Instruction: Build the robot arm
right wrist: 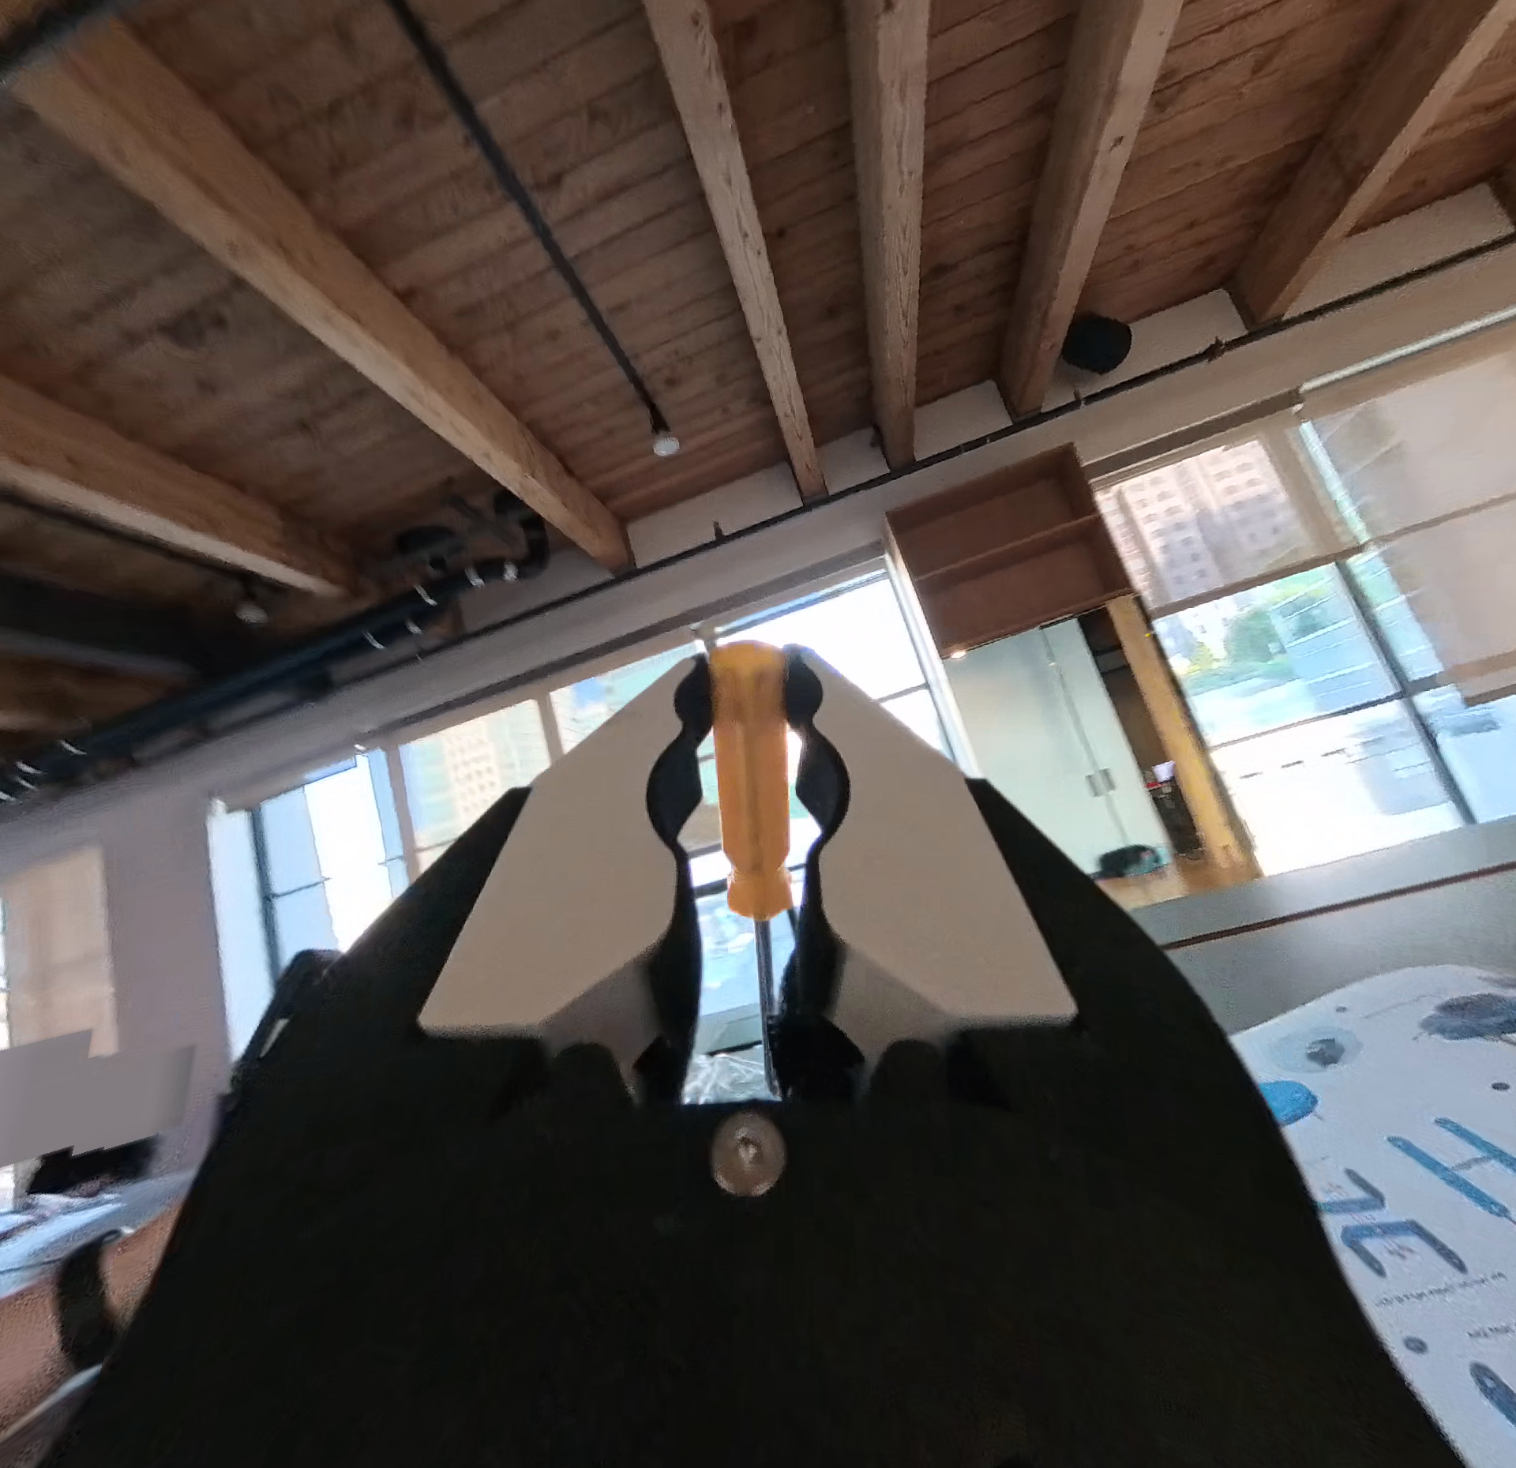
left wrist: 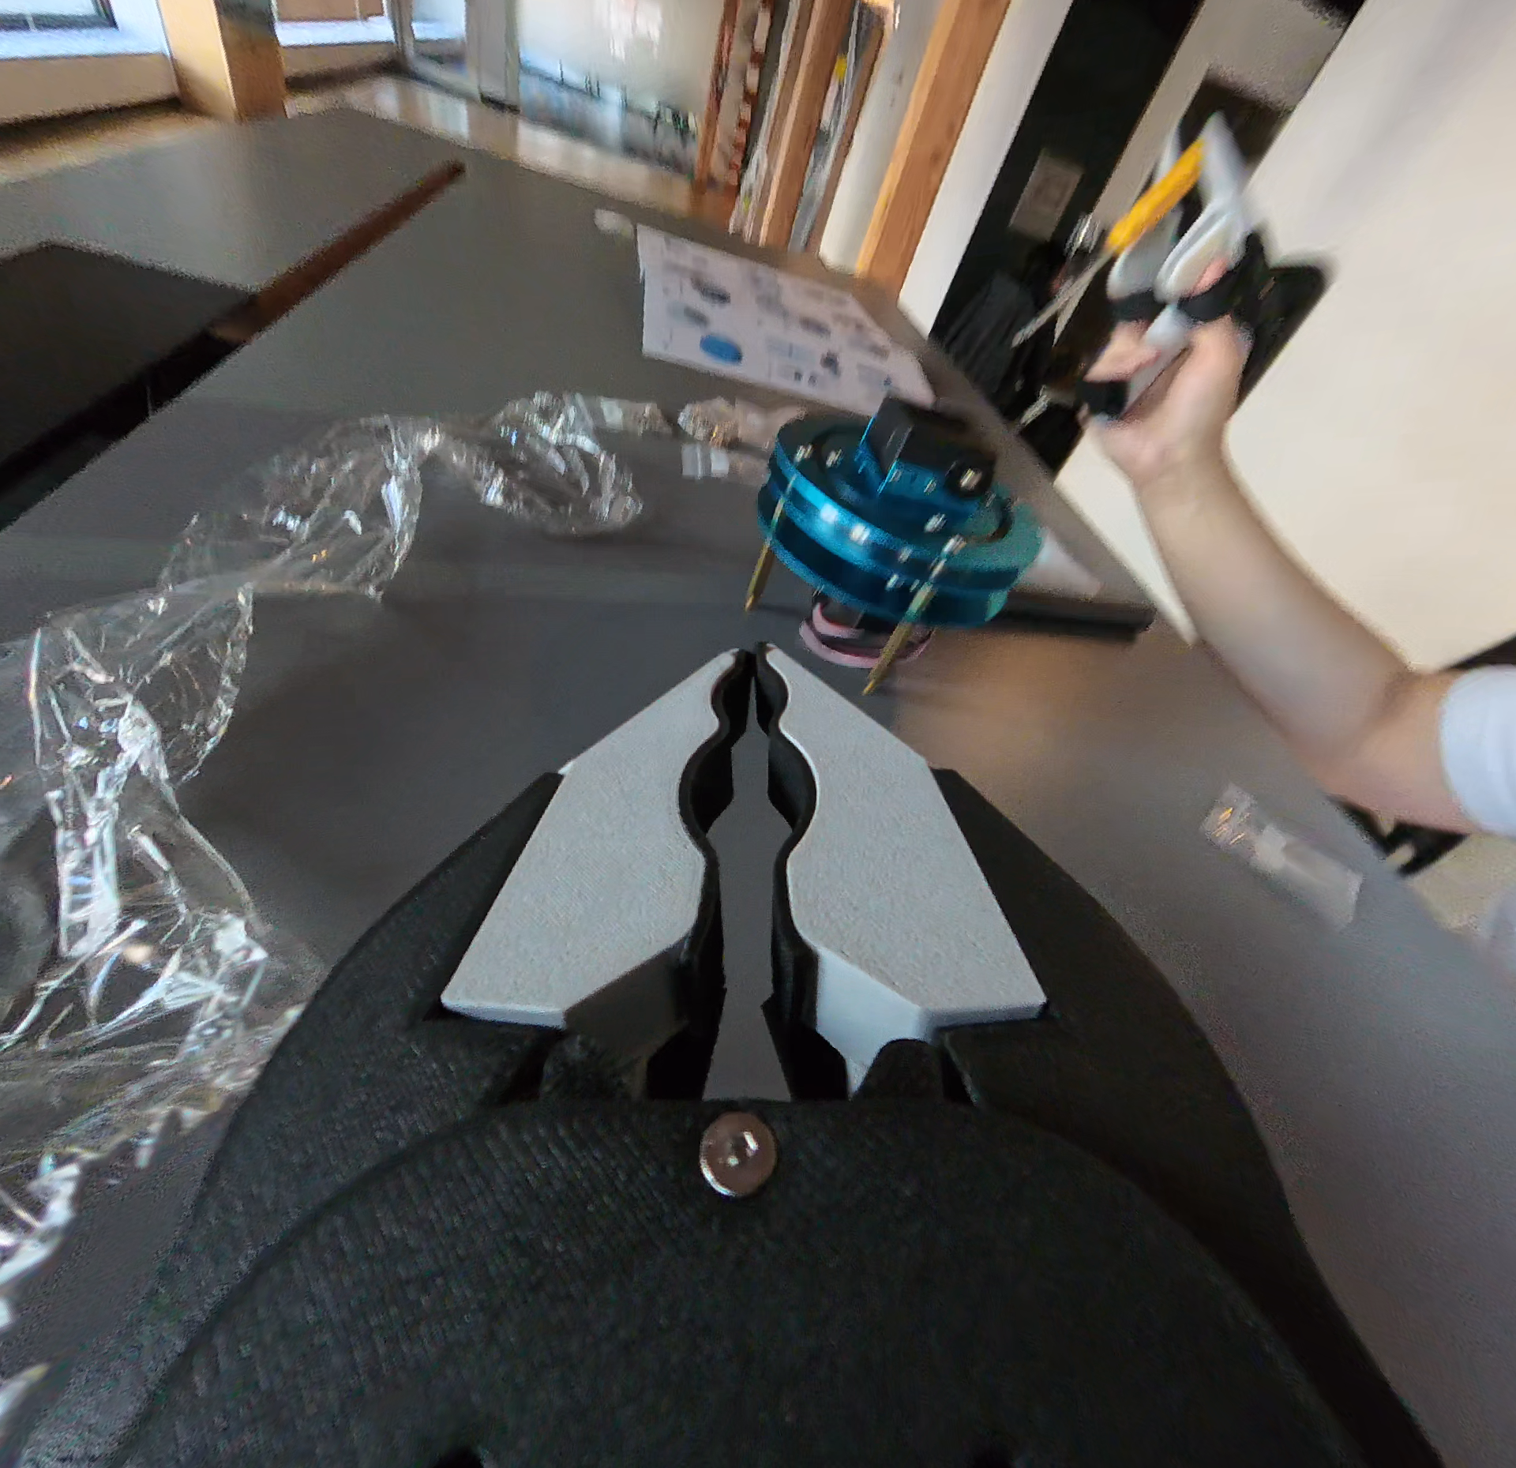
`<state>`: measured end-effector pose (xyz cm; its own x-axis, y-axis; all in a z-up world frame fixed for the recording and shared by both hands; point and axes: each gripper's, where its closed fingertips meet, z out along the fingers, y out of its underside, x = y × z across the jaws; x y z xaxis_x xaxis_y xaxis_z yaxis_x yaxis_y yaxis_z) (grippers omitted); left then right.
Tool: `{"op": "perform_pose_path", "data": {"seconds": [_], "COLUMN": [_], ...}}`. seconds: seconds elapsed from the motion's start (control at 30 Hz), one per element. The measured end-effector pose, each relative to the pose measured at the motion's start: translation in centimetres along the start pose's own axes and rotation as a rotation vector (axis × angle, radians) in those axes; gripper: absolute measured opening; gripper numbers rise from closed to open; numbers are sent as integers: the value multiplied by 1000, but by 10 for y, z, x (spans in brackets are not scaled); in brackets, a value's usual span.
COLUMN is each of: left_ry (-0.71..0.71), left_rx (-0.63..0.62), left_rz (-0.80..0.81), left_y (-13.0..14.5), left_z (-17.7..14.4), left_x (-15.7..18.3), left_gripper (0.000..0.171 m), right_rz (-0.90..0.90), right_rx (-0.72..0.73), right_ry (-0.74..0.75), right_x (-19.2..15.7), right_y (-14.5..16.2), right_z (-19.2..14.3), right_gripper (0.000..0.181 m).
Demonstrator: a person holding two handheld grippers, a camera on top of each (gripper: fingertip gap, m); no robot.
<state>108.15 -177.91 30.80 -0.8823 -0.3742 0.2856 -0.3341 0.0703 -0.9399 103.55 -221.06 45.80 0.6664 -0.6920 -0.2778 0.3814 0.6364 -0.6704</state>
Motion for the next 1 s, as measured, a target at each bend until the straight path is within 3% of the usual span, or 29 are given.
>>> {"op": "perform_pose_path", "data": {"seconds": [0.1,0.2,0.33,0.43,0.47,0.53,0.6,0.63,0.67,0.77,1.0], "left_ry": [8,-92,-168,-180,-225,-417,-480,-508,-561,-752,-1153], "left_rx": [130,160,146,139,63,-60,29,53,42,-10,121], "left_rz": [-35,36,33,43,71,124,164,159,147,59,-197], "left_y": [-36,-55,-50,-34,-18,-1,-11,-16,-17,-14,3], "left_z": [-10,-5,31,71,83,91,97,98,98,98,120], "left_x": [30,63,119,165,171,166,176,178,174,151,99], "left_gripper": [4,11,25,33,37,40,25,26,33,81,128], "right_rz": [135,291,504,654,686,717,744,761,773,767,718], "right_rx": [0,-13,-52,-170,-225,-326,-391,-409,-423,-443,-540], "right_ry": [-57,-139,-228,-273,-296,-360,-434,-471,-504,-585,-789], "right_x": [24,50,88,102,100,91,78,72,66,52,30], "right_y": [-11,-19,-20,2,13,33,48,53,58,66,85], "right_z": [-3,0,6,15,18,27,38,44,51,72,107], "right_gripper": [15,16,15,16,16,16,16,16,16,16,15]}}
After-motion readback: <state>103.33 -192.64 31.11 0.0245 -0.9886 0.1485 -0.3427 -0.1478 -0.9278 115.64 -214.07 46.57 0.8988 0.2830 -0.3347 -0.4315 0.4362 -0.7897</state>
